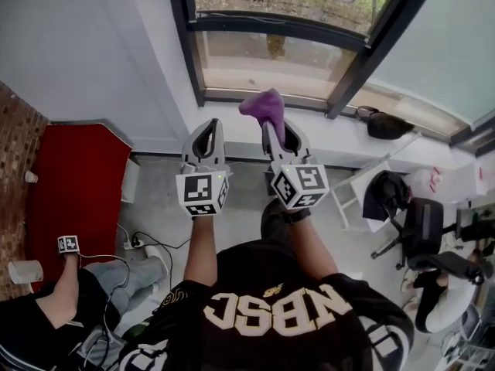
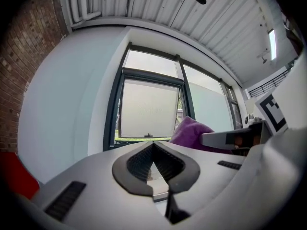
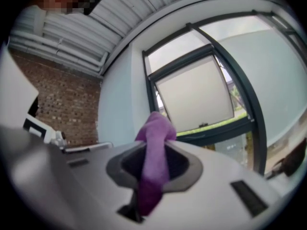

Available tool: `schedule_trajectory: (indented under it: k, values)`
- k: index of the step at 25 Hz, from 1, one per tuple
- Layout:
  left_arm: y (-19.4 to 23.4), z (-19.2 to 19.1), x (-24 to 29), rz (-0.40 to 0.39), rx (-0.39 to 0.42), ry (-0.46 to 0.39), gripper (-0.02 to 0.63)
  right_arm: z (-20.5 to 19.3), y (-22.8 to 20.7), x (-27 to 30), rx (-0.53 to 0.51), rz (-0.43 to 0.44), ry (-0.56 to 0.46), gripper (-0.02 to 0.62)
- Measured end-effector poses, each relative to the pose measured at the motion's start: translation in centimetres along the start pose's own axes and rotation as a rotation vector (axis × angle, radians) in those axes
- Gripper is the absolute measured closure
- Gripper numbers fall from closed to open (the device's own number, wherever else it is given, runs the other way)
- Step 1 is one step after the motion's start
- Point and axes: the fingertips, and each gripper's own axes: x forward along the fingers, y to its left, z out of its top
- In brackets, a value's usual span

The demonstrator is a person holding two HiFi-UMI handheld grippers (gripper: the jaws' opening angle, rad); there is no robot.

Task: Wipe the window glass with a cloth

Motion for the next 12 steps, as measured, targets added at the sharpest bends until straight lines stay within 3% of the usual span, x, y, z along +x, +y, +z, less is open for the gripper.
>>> schedule_trajectory:
  k: [4,7,12]
  values:
    - [-1.3,-0.7,6.1,0.013,0.045,-0.018,0.592,-1.1,-6.0,3.1,0.077,0.016,0.018,0.514]
    - [-2.9,-1.3,12.8,-0.001,0.042,-0.024,0.592,-0.3,-11.6,7.0,0.066,0.027,0.004,0.514]
    - [-3.9,-3.1,24.0,0.075,0.033,-0.019,0.592,0.2,-22.4,14.0,0.103,0.003,0.057,0.514]
